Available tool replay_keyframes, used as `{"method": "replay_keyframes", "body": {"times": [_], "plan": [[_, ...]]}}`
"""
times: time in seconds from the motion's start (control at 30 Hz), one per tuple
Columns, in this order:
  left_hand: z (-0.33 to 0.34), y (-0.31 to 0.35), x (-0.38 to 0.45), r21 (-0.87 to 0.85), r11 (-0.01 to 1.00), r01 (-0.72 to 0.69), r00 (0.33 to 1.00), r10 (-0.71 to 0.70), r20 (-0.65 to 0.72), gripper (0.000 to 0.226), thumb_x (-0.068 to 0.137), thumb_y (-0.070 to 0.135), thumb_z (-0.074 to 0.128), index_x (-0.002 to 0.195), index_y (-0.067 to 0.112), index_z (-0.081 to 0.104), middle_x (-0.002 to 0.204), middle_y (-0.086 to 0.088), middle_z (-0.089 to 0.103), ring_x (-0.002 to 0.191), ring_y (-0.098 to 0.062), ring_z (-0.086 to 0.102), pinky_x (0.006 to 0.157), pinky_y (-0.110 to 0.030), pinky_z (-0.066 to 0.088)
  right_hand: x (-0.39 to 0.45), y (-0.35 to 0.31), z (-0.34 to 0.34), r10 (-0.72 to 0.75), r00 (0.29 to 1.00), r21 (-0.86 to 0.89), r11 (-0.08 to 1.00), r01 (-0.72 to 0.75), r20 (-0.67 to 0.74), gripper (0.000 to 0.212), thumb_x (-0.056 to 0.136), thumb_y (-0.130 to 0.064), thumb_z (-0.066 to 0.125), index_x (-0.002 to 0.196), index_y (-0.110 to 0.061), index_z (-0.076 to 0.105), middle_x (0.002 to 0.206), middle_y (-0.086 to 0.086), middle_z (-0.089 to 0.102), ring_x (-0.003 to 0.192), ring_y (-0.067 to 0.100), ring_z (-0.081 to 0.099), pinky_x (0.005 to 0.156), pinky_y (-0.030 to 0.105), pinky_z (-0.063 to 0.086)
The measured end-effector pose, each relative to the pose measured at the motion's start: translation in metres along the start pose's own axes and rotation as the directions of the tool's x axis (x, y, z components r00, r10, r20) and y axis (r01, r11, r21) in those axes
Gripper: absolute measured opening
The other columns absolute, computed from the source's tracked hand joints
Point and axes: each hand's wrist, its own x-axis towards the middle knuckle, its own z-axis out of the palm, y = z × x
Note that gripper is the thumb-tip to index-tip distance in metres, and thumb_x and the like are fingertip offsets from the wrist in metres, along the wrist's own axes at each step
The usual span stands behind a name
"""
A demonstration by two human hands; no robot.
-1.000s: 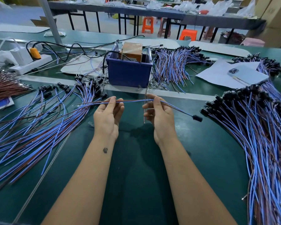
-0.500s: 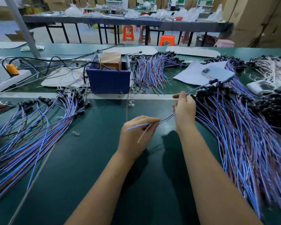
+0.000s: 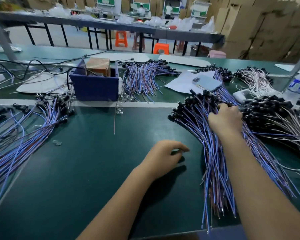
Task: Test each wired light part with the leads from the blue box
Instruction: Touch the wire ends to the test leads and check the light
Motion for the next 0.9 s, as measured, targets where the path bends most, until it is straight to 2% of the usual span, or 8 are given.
{"method": "replay_keyframes", "body": {"times": [0.07,0.17,0.3,0.4,0.53,0.6,0.73,0.9], "plan": [[-0.013,-0.01,-0.003,-0.056,0.997,0.061,0.994,-0.066,-0.088,0.027,0.091,0.005,0.055,0.101,0.02,0.074,0.1,0.008,0.073,0.086,0.005,0.062,0.08,-0.007,0.044,-0.012,-0.023,0.011,-0.087,0.993,0.013,0.996,0.088,-0.083,0.04,0.091,-0.023,0.05,0.128,-0.007,0.05,0.13,0.023,0.042,0.118,0.038,0.039,0.1,0.045,0.034],[-0.042,-0.025,-0.012,-0.137,0.981,0.139,0.954,-0.17,-0.247,0.03,0.091,0.005,0.054,0.094,0.029,0.072,0.091,0.013,0.071,0.076,0.001,0.065,0.071,-0.008,0.047,-0.039,-0.075,0.037,-0.258,0.96,0.069,0.961,0.266,-0.109,0.036,0.091,-0.023,0.051,0.124,-0.01,0.054,0.126,0.018,0.045,0.115,0.035,0.039,0.1,0.042,0.031],[-0.096,-0.046,-0.032,-0.014,0.972,0.237,0.845,-0.213,-0.491,0.027,0.09,0.006,0.054,0.101,0.021,0.073,0.097,0.011,0.071,0.09,-0.002,0.062,0.084,-0.014,0.045,-0.086,-0.15,0.081,-0.461,0.886,0.134,0.881,0.453,0.037,0.037,0.091,-0.031,0.052,0.124,-0.013,0.056,0.127,0.015,0.046,0.118,0.034,0.039,0.1,0.039,0.031],[-0.14,-0.064,-0.052,0.143,0.913,0.383,0.745,-0.214,-0.631,0.03,0.086,0.001,0.052,0.107,0.013,0.071,0.11,-0.001,0.068,0.105,-0.016,0.058,0.095,-0.025,0.042,-0.12,-0.196,0.11,-0.581,0.804,0.267,0.8,0.537,0.125,0.039,0.091,-0.033,0.053,0.126,-0.017,0.055,0.128,0.014,0.046,0.118,0.033,0.038,0.099,0.039,0.033],[-0.193,-0.091,-0.076,0.304,0.704,0.642,0.619,-0.241,-0.747,0.042,0.083,0.0,0.048,0.115,0.019,0.067,0.13,-0.004,0.058,0.122,-0.03,0.043,0.102,-0.042,0.036,-0.143,-0.221,0.135,-0.61,0.764,0.451,0.754,0.479,0.209,0.037,0.092,-0.026,0.053,0.128,-0.017,0.057,0.127,0.009,0.047,0.119,0.028,0.038,0.102,0.033,0.03],[-0.211,-0.104,-0.084,0.286,0.628,0.724,0.549,-0.273,-0.79,0.046,0.084,0.0,0.047,0.121,0.023,0.064,0.135,-0.005,0.054,0.126,-0.032,0.038,0.101,-0.044,0.035,-0.14,-0.218,0.139,-0.582,0.79,0.518,0.745,0.421,0.195,0.032,0.091,-0.02,0.053,0.122,-0.014,0.061,0.124,0.01,0.05,0.118,0.028,0.041,0.099,0.03,0.03],[-0.222,-0.123,-0.084,0.283,0.466,0.839,0.48,-0.385,-0.788,0.035,0.09,0.018,0.053,0.124,0.023,0.06,0.129,-0.011,0.056,0.119,-0.034,0.046,0.1,-0.043,0.036,-0.136,-0.209,0.135,-0.539,0.825,0.654,0.688,0.315,0.169,0.023,0.091,-0.012,0.054,0.111,-0.009,0.067,0.114,0.01,0.057,0.111,0.027,0.05,0.089,0.023,0.034],[-0.228,-0.134,-0.076,0.179,0.497,0.849,0.392,-0.367,-0.844,0.012,0.093,0.024,0.059,0.1,0.027,0.068,0.115,-0.01,0.062,0.108,-0.034,0.053,0.09,-0.042,0.041,-0.139,-0.204,0.13,-0.545,0.826,0.738,0.615,0.276,0.145,0.019,0.093,-0.011,0.052,0.102,-0.01,0.069,0.097,0.0,0.056,0.101,0.02,0.053,0.082,0.021,0.036]]}}
